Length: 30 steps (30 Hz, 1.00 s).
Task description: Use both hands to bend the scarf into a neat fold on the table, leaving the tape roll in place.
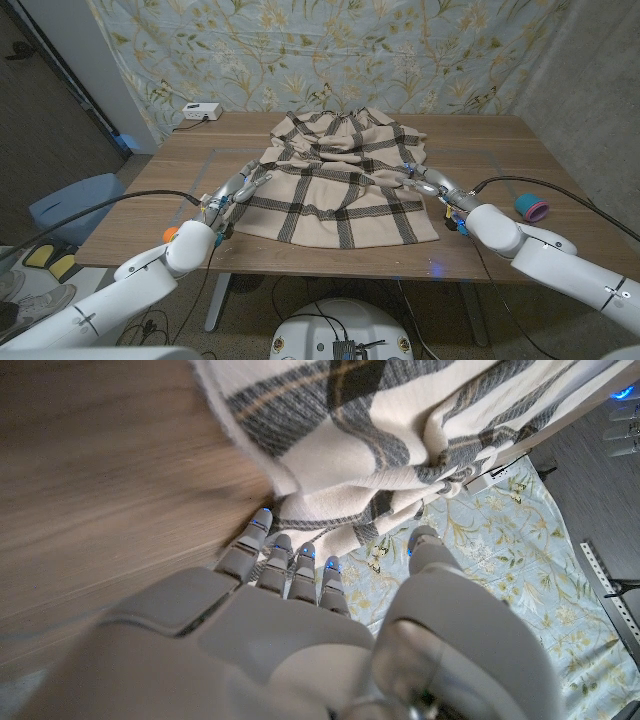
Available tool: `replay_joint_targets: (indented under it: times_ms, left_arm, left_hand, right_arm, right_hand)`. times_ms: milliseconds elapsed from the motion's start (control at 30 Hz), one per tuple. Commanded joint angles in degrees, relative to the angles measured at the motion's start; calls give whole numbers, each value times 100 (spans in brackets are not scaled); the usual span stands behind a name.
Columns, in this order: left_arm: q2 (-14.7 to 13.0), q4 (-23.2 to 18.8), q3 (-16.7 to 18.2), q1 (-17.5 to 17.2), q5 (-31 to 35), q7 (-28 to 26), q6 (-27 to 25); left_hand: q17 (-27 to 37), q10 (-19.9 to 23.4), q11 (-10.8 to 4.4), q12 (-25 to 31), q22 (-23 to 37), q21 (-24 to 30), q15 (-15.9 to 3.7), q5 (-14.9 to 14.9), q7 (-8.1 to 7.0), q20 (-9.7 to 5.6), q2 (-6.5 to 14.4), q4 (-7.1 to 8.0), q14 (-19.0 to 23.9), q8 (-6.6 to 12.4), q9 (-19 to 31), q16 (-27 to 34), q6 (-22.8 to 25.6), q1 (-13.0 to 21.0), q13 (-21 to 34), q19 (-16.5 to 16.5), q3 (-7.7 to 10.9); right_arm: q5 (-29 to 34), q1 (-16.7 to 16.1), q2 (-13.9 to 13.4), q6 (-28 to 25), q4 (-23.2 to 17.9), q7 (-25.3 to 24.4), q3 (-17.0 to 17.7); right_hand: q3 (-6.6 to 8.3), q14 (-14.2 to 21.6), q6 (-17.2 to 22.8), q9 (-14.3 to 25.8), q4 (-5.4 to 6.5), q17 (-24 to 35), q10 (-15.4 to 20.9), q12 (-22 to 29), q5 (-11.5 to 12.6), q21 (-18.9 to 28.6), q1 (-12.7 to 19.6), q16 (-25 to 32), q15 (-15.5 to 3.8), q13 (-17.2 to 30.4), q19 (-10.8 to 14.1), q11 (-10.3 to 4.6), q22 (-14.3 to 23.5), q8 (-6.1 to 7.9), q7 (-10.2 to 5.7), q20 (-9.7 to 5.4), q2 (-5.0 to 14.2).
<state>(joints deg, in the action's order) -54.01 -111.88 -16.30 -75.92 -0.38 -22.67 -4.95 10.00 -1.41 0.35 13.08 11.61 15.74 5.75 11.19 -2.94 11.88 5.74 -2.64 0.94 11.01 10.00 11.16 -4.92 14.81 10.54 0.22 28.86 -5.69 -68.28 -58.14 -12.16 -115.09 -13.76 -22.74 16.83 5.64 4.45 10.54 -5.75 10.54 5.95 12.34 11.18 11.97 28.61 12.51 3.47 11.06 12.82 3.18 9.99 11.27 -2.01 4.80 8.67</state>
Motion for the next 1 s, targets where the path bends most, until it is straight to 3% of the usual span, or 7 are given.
replay_joint_targets:
  times_ms: [33,567,733,1000]
  left_arm:
    - [-263,-288,208,-406,101,29,-329]
    - [-576,-539,535,-814,182,134,-770]
    - [-718,-629,540,-826,364,166,-990]
    - [-1069,-781,689,-950,541,350,-1271]
  left_hand:
    - [21,-29,-51,-20,15,44,-24,-22,-20,5,-14,-51,24,-16,16,-11,11,83,15,36,11]
    - [21,-4,-112,-50,13,56,-121,-49,-45,-59,-84,-212,181,-21,18,12,34,217,18,111,12]
    - [22,-4,-127,-58,11,56,-152,-50,-49,-67,-112,-263,199,-25,19,9,19,261,19,124,11]
    - [25,53,-158,-57,4,81,-257,-43,-34,-144,-243,-451,331,38,21,27,182,426,22,235,2]
  right_arm:
    - [442,-567,-282,-438,-647,-354,72]
    - [1126,-1225,-340,-1045,-1275,-929,81]
    - [1373,-1387,-357,-1293,-1445,-1063,52]
    - [2022,-1486,-489,-1943,-1773,-1091,-147]
  right_hand:
    - [34,75,124,13,-43,34,121,41,-29,23,108,21,-34,25,84,-23,25,72,-1,2,17]
    - [223,534,718,26,-323,43,620,129,-65,94,501,126,-311,43,415,-49,26,192,70,-74,-12]
    - [313,783,941,39,-430,48,897,197,-55,116,772,173,-441,61,555,-66,30,226,128,-106,-81]
    - [402,1290,1431,54,-482,128,1367,351,-28,183,1232,328,-616,103,871,-132,40,327,105,-116,-262]
